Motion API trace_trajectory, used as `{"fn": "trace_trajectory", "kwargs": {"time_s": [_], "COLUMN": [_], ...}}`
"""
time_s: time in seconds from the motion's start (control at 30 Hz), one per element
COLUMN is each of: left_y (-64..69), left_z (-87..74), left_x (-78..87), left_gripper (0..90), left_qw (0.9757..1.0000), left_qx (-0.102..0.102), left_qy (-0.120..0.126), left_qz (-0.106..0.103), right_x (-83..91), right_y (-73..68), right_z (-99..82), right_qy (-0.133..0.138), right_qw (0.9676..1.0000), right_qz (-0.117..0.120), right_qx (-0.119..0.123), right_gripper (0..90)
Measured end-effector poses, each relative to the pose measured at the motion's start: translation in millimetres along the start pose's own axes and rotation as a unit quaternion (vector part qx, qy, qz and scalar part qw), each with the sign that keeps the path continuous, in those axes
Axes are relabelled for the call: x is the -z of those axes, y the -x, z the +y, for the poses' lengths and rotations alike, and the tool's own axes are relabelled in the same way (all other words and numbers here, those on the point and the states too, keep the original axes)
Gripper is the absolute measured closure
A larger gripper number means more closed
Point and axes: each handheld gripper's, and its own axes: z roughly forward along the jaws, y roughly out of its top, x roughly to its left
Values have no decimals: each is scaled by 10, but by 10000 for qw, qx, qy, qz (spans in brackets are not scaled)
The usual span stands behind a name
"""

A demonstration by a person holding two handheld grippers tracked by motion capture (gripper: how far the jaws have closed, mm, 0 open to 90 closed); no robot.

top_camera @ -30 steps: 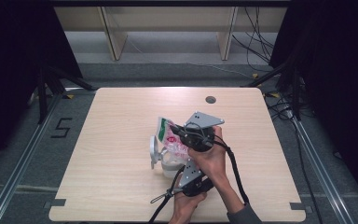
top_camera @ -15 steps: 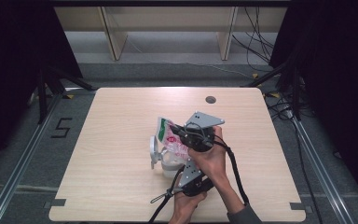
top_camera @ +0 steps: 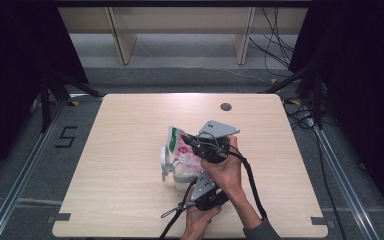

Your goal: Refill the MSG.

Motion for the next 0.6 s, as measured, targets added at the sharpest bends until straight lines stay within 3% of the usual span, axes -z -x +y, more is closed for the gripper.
{"fn": "trace_trajectory", "kwargs": {"time_s": [0.13, 0.23, 0.27, 0.4, 0.5, 0.6], "left_y": [0, -5, -6, -5, -5, -7], "left_z": [1, -1, -1, 0, 0, -1], "left_x": [2, 0, -1, -1, -3, -4], "left_gripper": [791, 791, 791, 791, 791, 791], "left_qw": [10000, 10000, 10000, 10000, 10000, 10000], "left_qx": [-1, 7, 8, 60, 28, 28], "left_qy": [3, 6, -1, -9, -3, 1], "left_qz": [6, 14, 10, 13, -6, -24], "right_x": [-6, 3, -9, -8, -12, -10], "right_y": [-2, -6, -1, -20, -13, -7], "right_z": [3, 8, 6, -1, 0, 0], "right_qy": [151, 67, 159, -30, 34, 128], "right_qw": [9998, 9999, 9996, 10000, 10000, 9998], "right_qz": [-115, -50, -158, -25, 32, -117], "right_qx": [88, 75, 181, -7, 19, 84], "right_gripper": [897, 897, 897, 897, 897, 897]}}
